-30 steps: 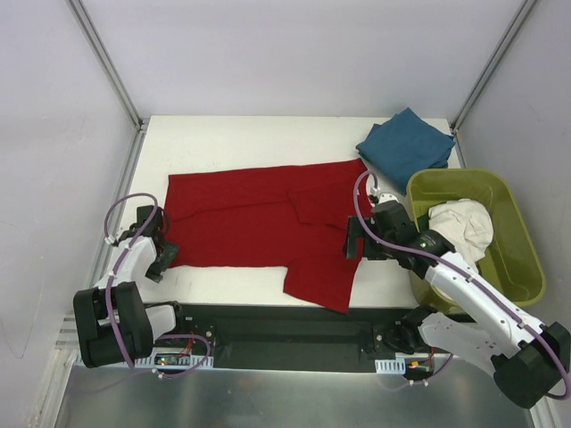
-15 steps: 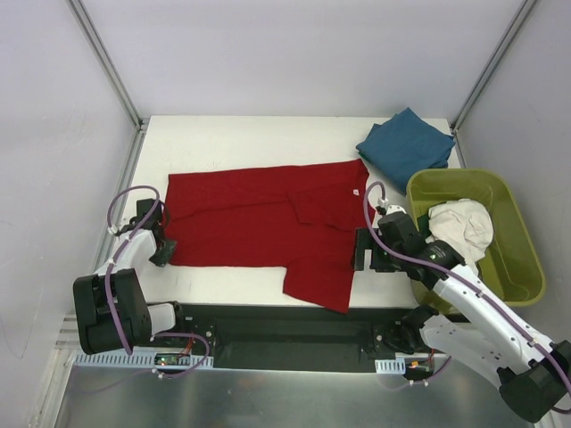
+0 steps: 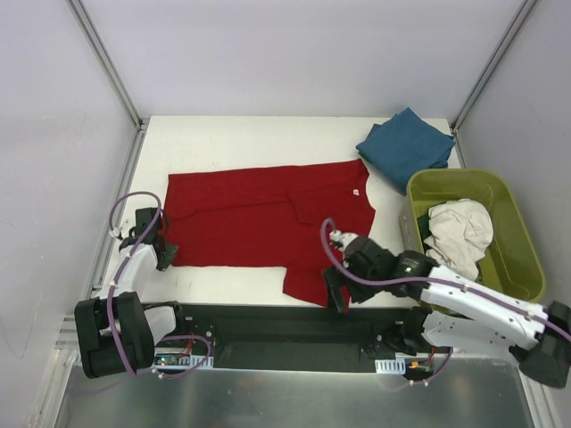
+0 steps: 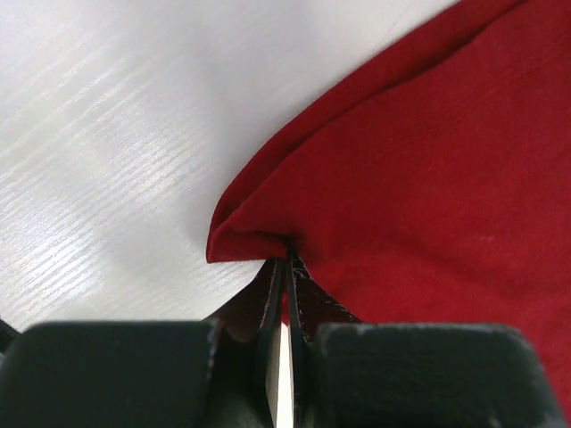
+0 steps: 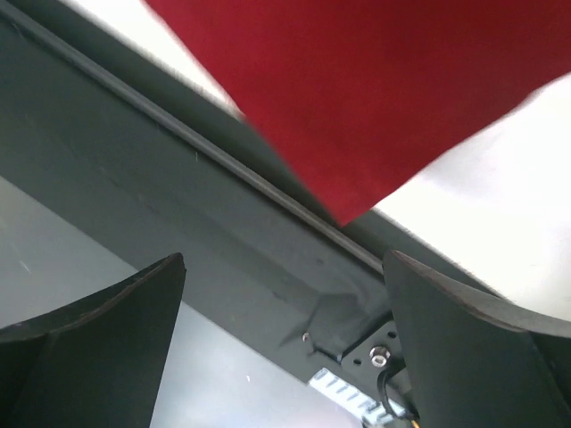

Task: Fold and stack the t-shirts
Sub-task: Grap the side of the flattened tshirt closest away from the robot with both arms

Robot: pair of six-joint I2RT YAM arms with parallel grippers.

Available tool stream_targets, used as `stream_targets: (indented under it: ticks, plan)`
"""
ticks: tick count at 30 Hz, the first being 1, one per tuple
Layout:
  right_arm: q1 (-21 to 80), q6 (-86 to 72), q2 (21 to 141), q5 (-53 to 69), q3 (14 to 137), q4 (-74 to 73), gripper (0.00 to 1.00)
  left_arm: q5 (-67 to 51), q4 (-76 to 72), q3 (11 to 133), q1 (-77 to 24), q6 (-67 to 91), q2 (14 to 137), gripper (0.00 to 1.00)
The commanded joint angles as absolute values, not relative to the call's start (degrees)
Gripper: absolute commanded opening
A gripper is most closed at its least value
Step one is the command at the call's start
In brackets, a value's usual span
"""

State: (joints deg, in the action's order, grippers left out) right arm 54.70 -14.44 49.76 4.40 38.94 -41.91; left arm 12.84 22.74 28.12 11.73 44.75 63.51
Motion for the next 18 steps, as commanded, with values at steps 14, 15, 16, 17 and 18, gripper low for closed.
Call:
stream_targets:
  ticks: [14, 15, 16, 17, 18]
  plan:
    - [69.3, -19.9, 84.0, -8.4, 49.6, -40.3, 0.71, 7.6, 17.6, 26.3, 12.0, 41.7, 64.0, 0.00]
    - [69.2, -20.3, 84.6, -8.5, 49.5, -40.2, 0.70, 7.5, 17.5, 26.3, 12.0, 41.7, 64.1, 0.00]
    - [69.1, -20.7, 85.7, -8.8, 49.1, -40.1, 0.69, 7.4, 17.6, 26.4, 12.0, 41.7, 64.2, 0.00]
    - [69.1, -21.0, 86.1, -8.9, 49.0, -39.9, 0.69, 7.3, 17.5, 26.4, 12.0, 41.7, 64.3, 0.00]
    - [68.7, -21.2, 86.4, -9.1, 48.7, -39.8, 0.68, 7.3, 17.5, 26.5, 12.0, 41.7, 64.5, 0.00]
